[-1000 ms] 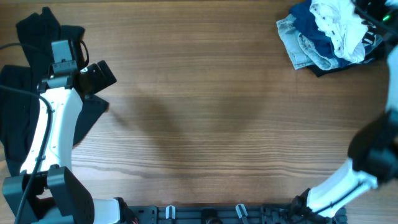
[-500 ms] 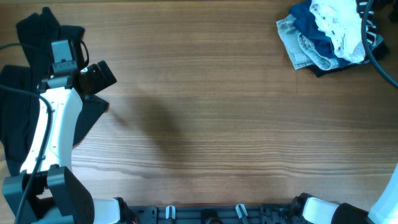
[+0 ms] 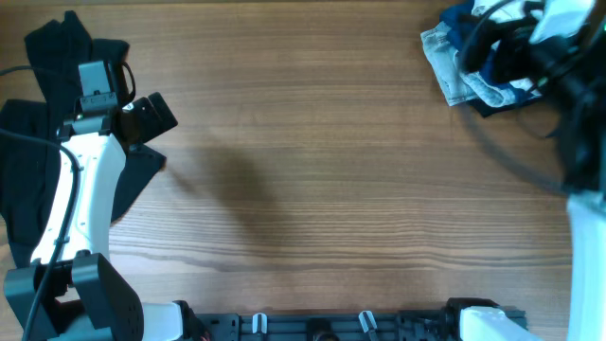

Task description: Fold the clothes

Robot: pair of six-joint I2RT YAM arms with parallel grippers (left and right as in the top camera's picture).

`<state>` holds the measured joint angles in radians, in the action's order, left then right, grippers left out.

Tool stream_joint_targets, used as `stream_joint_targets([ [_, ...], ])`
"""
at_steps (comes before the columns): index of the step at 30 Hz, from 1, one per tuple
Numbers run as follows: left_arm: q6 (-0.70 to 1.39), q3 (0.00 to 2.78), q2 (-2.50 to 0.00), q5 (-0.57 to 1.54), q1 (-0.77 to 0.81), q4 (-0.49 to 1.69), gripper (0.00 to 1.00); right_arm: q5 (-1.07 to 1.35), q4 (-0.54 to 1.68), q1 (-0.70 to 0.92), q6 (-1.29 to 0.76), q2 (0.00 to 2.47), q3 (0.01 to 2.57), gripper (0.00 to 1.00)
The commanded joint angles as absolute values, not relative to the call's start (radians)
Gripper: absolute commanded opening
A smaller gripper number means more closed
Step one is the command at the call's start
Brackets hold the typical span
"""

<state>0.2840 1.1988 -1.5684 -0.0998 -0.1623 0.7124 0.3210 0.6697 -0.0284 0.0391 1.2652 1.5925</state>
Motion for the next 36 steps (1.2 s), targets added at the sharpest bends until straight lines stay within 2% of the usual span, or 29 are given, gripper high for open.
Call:
stream_joint_targets([
  [1,0.296,1.203,-1.573,-0.095,-0.167,0.711,1.0,0.221,0.411,0.036,0.053,1.112,1.311,1.0],
  [3,0.297,1.203,-1.573,-0.095,-0.167,0.711,1.0,0.241,0.246,0.038,0.047,1.007,1.095,1.0],
  [12,0.296,1.203,-1.573,-0.095,-0.167,0.711,1.0,0.209,-0.135,0.037,0.023,0.593,0.407,1.0],
  [18,0.297,1.203,-1.573,-0.095,-0.167,0.711,1.0,0.194,-0.162,0.036,0.016,0.245,0.108,1.0],
  [23,0.296,1.203,-1.573,-0.095,-0.167,0.711,1.0,0.195,-0.141,0.036,0.015,0.115,0.008,1.0],
  [28,0.296,1.203,-1.573,-0.095,-0.167,0.711,1.0,0.195,-0.015,0.036,0.015,0.001,0.005,1.0],
  [36,0.297,1.203,-1.573,-0.095,-0.167,0.711,1.0,0.195,-0.015,0.035,0.024,0.005,0.005,1.0],
])
